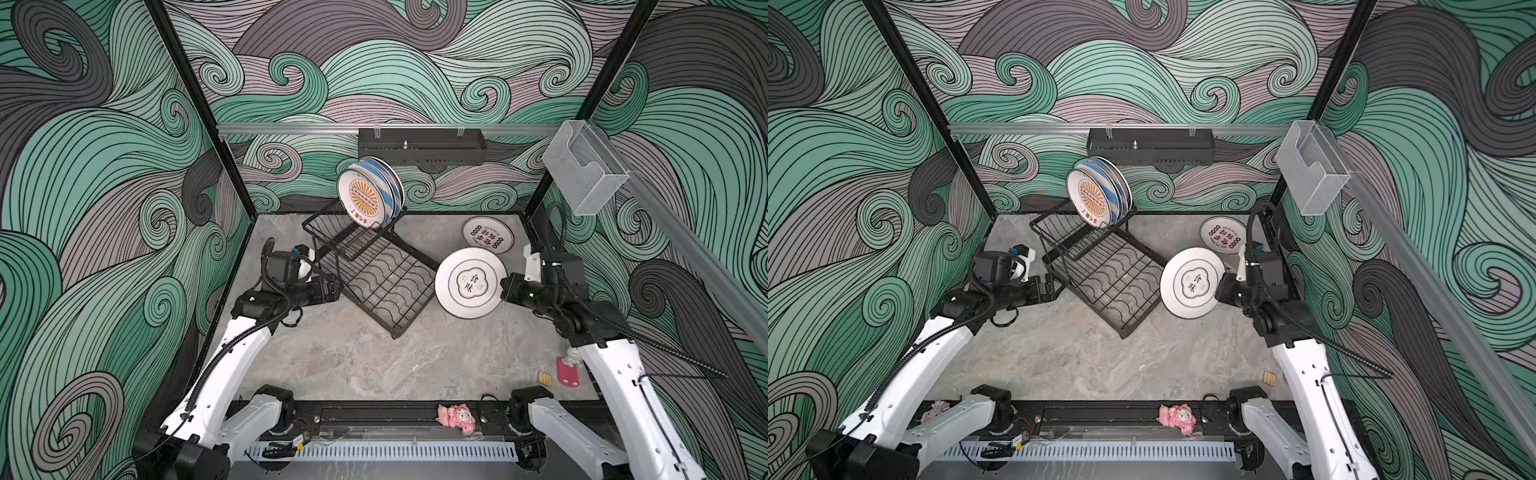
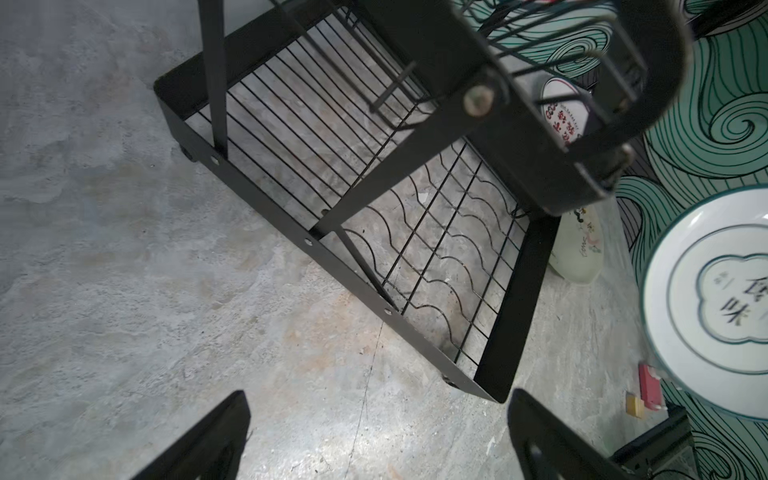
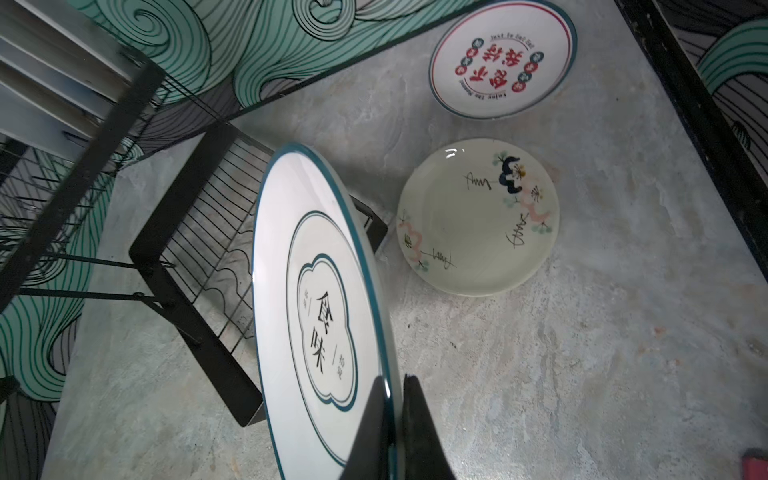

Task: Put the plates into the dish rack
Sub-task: 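Lift the green-rimmed plate upright and carry it over the rack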

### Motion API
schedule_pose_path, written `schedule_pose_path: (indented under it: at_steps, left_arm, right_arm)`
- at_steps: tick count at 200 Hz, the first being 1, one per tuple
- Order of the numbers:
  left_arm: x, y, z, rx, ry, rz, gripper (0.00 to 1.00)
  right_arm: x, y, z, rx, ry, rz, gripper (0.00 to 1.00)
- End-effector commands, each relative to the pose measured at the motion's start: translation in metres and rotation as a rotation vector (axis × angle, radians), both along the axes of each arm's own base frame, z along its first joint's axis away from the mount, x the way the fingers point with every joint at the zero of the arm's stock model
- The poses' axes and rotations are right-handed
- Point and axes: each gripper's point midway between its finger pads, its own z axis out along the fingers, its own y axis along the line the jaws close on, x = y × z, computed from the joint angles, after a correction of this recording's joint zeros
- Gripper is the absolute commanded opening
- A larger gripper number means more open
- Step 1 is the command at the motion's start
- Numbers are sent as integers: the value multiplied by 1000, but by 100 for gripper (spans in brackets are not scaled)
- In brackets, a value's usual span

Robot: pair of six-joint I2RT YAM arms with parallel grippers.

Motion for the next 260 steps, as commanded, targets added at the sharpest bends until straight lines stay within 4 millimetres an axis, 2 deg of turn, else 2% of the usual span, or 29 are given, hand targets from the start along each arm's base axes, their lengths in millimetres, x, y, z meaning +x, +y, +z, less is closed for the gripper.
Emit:
schedule_pose_path:
  at_steps: [1, 26, 65, 88, 99, 126, 158, 215, 260]
  left_arm:
    - [-4, 4, -1, -9, 30, -37, 99]
    - [2, 7, -6, -21, 31, -35, 98]
    - [7, 9, -20, 9, 60, -63, 99]
    - [6, 7, -25, -11, 111, -80, 99]
    - [6, 7, -25, -10, 119, -84, 98]
    - [7, 12, -27, -12, 122, -57, 99]
    - [10, 8, -29, -70, 100, -53, 99]
    - [9, 6, -28, -98, 94, -61, 99]
    - [8, 8, -27, -98, 88, -57, 98]
  right_arm:
    - [23, 19, 48, -41, -160, 60, 0]
    - [43, 50, 83, -145, -267, 130, 0]
    - [71, 97, 156, -245, -506, 204, 0]
    - [79, 128, 197, -343, -638, 239, 0]
    - [81, 144, 208, -374, -679, 259, 0]
    - [87, 172, 230, -422, -775, 232, 0]
    - [92, 205, 236, -454, -847, 212, 0]
    - [110, 247, 235, -548, -894, 191, 0]
    - [117, 266, 230, -563, -910, 178, 0]
